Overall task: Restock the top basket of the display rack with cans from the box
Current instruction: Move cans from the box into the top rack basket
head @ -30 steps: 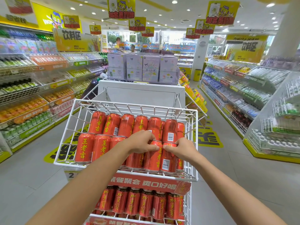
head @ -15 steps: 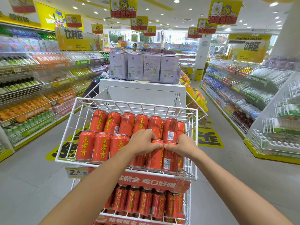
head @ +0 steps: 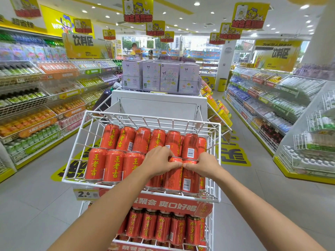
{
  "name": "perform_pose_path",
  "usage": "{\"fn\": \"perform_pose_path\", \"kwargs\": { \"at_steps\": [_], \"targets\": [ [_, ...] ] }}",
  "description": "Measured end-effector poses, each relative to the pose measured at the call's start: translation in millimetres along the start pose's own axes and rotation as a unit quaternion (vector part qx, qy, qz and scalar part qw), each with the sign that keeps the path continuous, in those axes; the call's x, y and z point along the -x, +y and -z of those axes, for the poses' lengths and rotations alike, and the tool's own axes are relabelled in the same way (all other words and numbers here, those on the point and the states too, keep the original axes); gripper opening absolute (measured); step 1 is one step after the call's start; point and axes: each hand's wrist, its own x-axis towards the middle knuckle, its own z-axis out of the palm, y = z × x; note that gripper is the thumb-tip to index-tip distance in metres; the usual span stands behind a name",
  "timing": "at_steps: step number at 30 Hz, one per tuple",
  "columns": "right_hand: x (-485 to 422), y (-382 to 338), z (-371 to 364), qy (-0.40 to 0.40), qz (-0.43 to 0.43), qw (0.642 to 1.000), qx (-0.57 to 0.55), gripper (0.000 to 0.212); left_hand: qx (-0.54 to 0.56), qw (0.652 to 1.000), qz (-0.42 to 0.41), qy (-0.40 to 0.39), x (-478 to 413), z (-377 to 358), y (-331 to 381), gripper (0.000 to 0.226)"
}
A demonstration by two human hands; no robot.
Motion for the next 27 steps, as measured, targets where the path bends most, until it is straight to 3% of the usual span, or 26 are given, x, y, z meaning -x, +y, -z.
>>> {"fn": "perform_pose_path", "kwargs": {
  "at_steps": [7,12,16,22,27],
  "targets": [
    [7.8,-5.7,4.7,-0.001,0.003,1.0,0.009,0.056,-0.014,0.998,-0.031,-0.047,-1.9,11.7,2.2,0.061],
    [21.4,-13.0,10.9,0.011,0.051,0.998,0.044,0.056,-0.036,0.997,-0.024,-0.06,10.6,32.8,0.2,0.062],
    [38.9,-21.8,23.1,0.047,0.11,0.988,0.094,0.05,-0.058,0.995,-0.033,-0.068,37.7,55.9,-1.9,0.049],
    [114.1,-55.0,33.6,0.05,0.148,0.966,0.206,0.059,-0.121,0.984,-0.059,-0.115,97.6,83.8,-4.3,0.046],
    [207.9,-85.2,6.4,0.055,0.12,0.963,0.234,0.057,-0.115,0.98,-0.114,-0.117,171.9,96.9,-9.6,0.053]
  ]
}}
